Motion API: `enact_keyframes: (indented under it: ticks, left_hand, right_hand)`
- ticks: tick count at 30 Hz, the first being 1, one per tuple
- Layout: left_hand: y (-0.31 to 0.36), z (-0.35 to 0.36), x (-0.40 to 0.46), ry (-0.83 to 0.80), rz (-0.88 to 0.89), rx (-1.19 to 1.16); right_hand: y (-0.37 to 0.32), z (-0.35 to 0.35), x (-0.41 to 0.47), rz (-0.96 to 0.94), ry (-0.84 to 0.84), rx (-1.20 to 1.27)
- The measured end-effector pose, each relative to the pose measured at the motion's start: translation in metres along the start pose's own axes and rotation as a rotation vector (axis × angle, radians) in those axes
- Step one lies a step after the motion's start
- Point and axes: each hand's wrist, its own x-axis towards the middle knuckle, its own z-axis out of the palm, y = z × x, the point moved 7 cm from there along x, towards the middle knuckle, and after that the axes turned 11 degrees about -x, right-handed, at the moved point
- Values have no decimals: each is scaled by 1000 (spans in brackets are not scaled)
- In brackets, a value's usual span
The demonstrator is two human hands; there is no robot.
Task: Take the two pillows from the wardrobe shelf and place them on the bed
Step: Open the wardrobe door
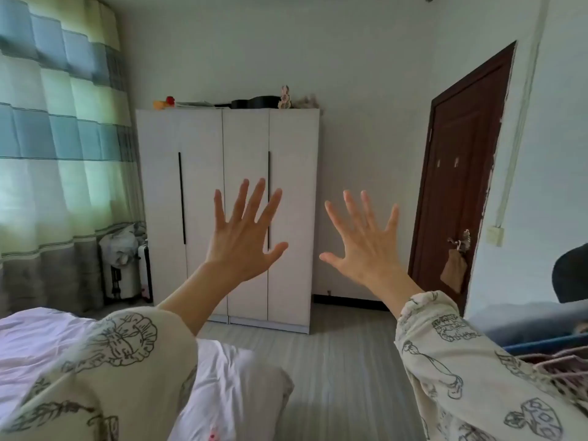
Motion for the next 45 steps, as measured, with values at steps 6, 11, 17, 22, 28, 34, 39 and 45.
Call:
enact_keyframes:
  ticks: [6,11,17,22,28,34,39,45]
  left_hand:
    - [4,79,47,16,87,-94]
    - [-26,167,81,-50,-3,-268]
    - [-53,264,133,-91,-64,-395]
    - [-59,338,173,-77,-89,-451]
    - [-63,434,222,-109,-154,-472]
    - [-74,509,259,-79,-322,-484]
    - [-97,572,267,-100,-418,-474]
    - [-161,656,297,-107,-558,-453]
  right_hand:
    - [-15,78,50,-21,17,-5]
    - [-27,149,101,-51,-48,53]
    - [-29,235,149,-44,-94,105]
    - [-23,312,185,-26,-120,151]
    - [-14,405,245,-19,-110,314]
    - [-12,488,299,-45,-124,599]
    - [-23,550,338,-98,-134,722]
    - [-80,635,409,-205,-210,808]
